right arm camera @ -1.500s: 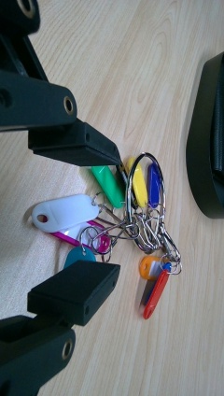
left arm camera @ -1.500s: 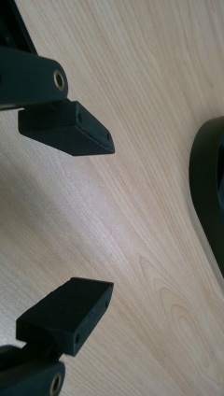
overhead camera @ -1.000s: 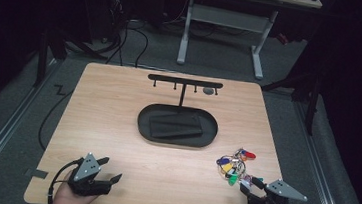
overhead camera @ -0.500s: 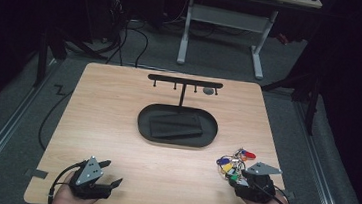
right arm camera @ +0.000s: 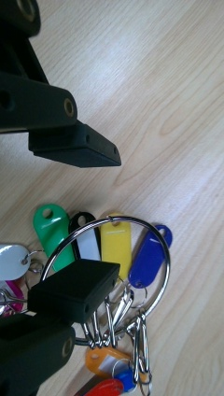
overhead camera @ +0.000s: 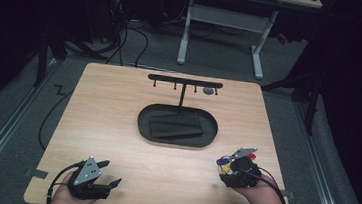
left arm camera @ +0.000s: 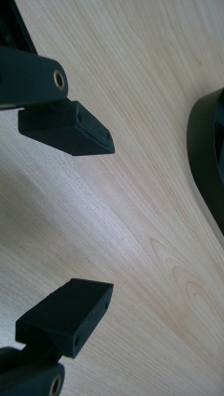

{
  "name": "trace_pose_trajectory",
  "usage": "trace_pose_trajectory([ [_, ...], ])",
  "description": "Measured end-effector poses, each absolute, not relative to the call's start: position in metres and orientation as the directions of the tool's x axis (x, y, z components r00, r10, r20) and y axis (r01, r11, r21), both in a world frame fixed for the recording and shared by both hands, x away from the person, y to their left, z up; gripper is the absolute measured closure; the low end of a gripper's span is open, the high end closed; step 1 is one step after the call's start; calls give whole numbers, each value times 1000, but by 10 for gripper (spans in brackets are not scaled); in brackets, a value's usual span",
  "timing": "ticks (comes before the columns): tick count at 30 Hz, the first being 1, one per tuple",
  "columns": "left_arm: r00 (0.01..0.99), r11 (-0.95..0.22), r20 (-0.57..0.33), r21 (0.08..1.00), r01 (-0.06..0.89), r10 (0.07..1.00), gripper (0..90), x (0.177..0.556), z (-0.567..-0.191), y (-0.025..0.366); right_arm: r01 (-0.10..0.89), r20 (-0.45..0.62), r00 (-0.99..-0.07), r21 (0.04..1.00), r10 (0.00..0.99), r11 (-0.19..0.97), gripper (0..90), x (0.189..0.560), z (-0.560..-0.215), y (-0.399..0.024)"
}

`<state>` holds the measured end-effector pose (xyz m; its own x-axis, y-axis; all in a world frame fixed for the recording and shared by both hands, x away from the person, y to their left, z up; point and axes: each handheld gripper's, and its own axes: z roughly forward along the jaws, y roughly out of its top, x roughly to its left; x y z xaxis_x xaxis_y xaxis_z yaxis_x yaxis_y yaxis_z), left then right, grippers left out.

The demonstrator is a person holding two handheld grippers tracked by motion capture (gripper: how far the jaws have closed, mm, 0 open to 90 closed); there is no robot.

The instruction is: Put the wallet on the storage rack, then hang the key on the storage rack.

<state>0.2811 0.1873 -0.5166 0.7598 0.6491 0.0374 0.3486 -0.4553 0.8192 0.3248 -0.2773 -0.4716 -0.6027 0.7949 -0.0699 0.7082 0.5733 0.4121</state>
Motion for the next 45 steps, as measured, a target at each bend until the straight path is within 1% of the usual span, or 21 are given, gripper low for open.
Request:
trace_pose_trajectory([
  [3,760,-456,38,819,349,649,282,280,-517,189,710,-88,-622,357,778,607,443,333,-472,-275],
  [10,762,-457,34,817,351,646,283,279,-517,189,730,-56,-648,236,759,641,485,353,-470,-266],
  [16,765,-460,32,815,352,643,283,279,-518,188,705,-74,-692,141,718,695,497,363,-474,-258],
  [20,767,-459,29,815,353,641,283,280,-518,188,701,-84,-700,109,710,704,543,365,-478,-255],
  [23,769,-464,32,813,351,638,283,280,-518,187,689,-88,-714,88,694,720,638,366,-481,-253],
  [24,769,-464,33,813,351,638,283,280,-518,186,691,-90,-713,86,696,718,701,366,-482,-252],
  [25,769,-463,32,814,350,638,283,279,-518,186,688,-89,-716,79,693,721,744,365,-482,-251],
  [28,768,-461,27,813,355,640,283,279,-518,187,681,-101,-722,73,684,729,844,366,-481,-251],
  [30,766,-456,24,815,357,643,283,279,-518,188,671,-97,-730,80,676,737,861,366,-478,-251],
  [34,763,-453,24,817,357,646,283,279,-518,189,667,-104,-733,86,673,740,865,364,-468,-251],
  [45,759,-430,1,825,368,651,283,283,-519,193,652,-109,-742,115,662,750,870,361,-427,-259],
])
